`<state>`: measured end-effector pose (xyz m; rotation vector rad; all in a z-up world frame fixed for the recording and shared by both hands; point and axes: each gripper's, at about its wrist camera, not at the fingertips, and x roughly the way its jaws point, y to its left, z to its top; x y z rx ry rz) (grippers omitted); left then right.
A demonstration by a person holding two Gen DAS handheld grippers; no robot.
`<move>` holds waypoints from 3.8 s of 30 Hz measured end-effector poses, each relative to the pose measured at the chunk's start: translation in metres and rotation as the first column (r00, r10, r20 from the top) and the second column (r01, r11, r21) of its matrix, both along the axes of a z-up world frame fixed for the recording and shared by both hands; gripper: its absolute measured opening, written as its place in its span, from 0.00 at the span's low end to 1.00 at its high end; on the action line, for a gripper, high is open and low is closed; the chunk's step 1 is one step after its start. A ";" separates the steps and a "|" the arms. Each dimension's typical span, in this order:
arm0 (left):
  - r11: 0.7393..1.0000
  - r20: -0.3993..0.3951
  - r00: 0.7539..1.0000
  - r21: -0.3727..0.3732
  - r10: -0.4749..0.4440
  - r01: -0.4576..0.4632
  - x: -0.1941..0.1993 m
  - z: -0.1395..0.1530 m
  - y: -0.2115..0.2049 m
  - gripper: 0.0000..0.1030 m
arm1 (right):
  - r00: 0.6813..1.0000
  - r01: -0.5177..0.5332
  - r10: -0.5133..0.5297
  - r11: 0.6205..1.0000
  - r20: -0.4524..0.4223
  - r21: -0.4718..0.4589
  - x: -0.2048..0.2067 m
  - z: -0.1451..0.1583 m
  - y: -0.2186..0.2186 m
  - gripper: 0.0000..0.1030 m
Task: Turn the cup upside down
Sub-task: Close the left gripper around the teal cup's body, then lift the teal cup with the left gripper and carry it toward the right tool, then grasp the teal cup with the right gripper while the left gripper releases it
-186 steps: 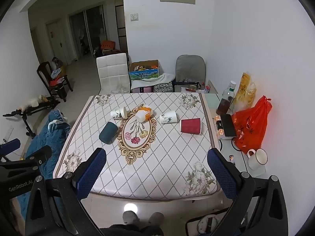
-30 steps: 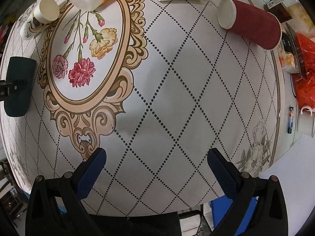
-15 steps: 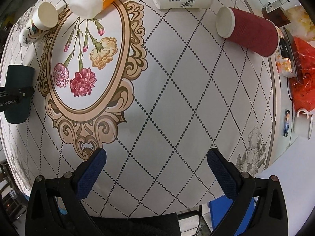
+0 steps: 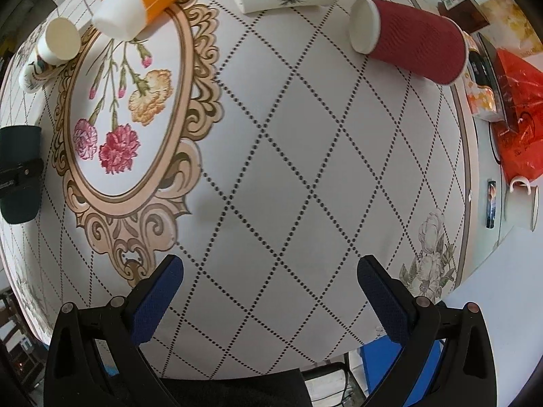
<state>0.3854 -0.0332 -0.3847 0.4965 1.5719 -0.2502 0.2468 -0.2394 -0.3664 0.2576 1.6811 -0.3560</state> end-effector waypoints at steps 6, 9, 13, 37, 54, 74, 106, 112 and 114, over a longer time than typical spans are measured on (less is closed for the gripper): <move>0.998 -0.015 0.999 -0.045 0.041 -0.042 -0.018 0.022 -0.007 0.65 | 1.000 0.014 -0.014 1.000 0.013 0.010 -0.006 0.006 -0.018 1.00; 0.996 -0.028 0.997 -0.058 0.067 -0.069 -0.032 0.031 -0.013 0.65 | 1.000 0.006 -0.006 1.000 0.027 0.019 -0.011 0.011 -0.026 1.00; 0.989 -0.070 0.991 -0.090 0.110 -0.116 -0.058 0.038 -0.025 0.65 | 0.999 -0.020 0.018 0.999 0.037 0.039 -0.019 0.016 -0.038 1.00; 0.963 -0.226 0.948 -0.098 0.224 -0.251 -0.166 -0.021 -0.126 0.65 | 0.995 -0.099 0.097 0.994 0.037 0.052 -0.097 0.008 -0.139 1.00; 0.964 -0.200 0.949 -0.056 0.243 -0.259 -0.159 -0.030 -0.130 0.65 | 0.994 -0.104 0.102 0.993 0.048 0.053 -0.123 0.010 -0.173 1.00; 0.927 0.061 0.926 -0.070 0.371 -0.367 -0.149 0.085 -0.048 0.89 | 0.979 -0.169 0.135 0.958 0.154 0.232 -0.103 0.047 -0.104 1.00; 0.951 -0.002 0.956 -0.099 0.294 -0.292 -0.163 0.029 0.025 0.89 | -0.312 -0.829 0.889 -0.427 -0.335 -0.362 -0.133 0.093 0.091 0.87; 0.954 -0.039 0.959 -0.100 0.280 -0.282 -0.167 0.015 0.031 0.89 | -0.683 -0.501 0.515 -0.846 -0.518 -0.180 -0.174 0.049 0.091 0.87; 0.954 -0.044 0.959 -0.095 0.281 -0.284 -0.167 0.010 0.032 0.89 | -0.746 -0.397 0.400 -0.909 -0.532 -0.128 -0.187 0.038 0.089 0.87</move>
